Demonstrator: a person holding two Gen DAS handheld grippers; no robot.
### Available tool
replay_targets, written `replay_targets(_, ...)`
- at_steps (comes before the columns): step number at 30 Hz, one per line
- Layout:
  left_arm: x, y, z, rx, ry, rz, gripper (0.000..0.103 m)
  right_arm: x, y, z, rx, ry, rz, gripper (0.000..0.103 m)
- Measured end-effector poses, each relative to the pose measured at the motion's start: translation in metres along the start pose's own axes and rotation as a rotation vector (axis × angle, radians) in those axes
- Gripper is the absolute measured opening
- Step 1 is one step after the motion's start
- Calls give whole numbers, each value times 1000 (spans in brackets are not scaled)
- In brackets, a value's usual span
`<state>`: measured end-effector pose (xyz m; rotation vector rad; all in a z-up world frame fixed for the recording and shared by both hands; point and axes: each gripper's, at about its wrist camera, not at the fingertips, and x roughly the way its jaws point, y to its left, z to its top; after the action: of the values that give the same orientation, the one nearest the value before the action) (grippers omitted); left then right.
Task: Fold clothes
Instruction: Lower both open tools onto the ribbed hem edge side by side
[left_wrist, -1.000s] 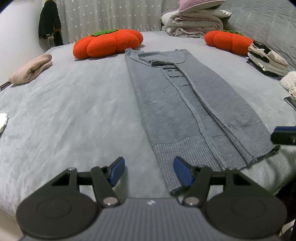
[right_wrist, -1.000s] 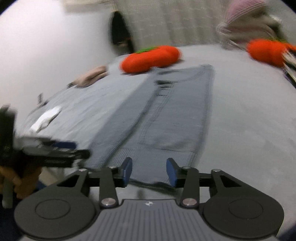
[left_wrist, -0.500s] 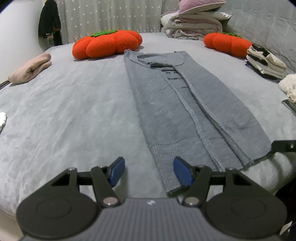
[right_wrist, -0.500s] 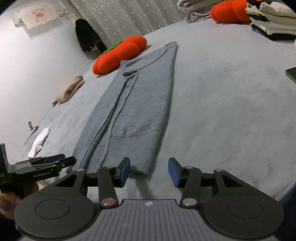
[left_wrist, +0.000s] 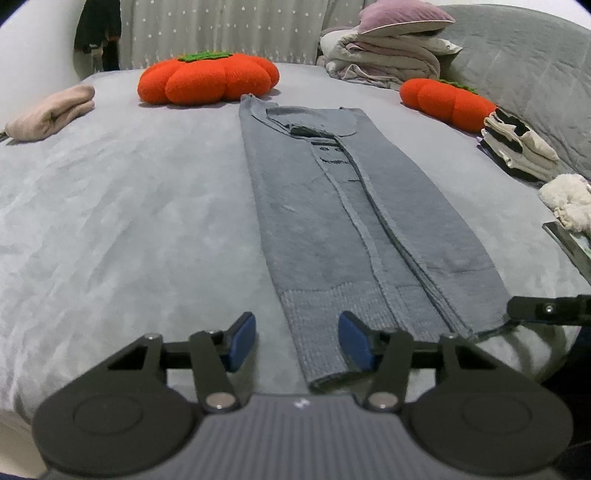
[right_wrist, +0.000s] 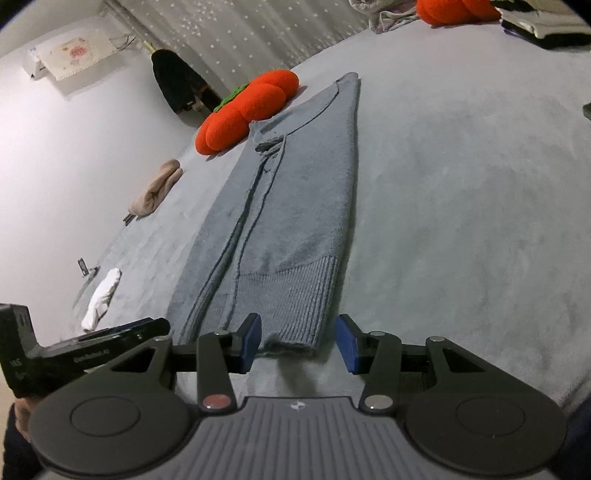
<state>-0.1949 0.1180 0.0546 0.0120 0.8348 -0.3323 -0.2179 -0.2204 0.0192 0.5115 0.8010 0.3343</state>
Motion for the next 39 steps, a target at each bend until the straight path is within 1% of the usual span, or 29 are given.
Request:
replay_targets(4,2,1,0,-34,14,-26,42,3,1,-1,-13,-4,-11,44)
replay_targets(17,6,4,-1,-103,36,-34,42,6,7,-6,-52,-21,-29,44)
replay_targets(22,6,5,-2,-126,33,-34,42,7,10,-7,-64,-28,-34,44)
replay_targets(28,7,4,-4,-120,19,-22,42,8,13,-9,-84,-33,-44,44)
replay_targets(33,9,10,-2,-181,31,-46,48,9,18,-10,-122,-39,-61,44)
replay_targets(36,12,8,-1,-163,45,-51,52,9,18,-11,-120,-41,-62,44)
replay_targets(39,13,3,0,-128,47,-58,63,10,17,-10,-115,-42,-60,44)
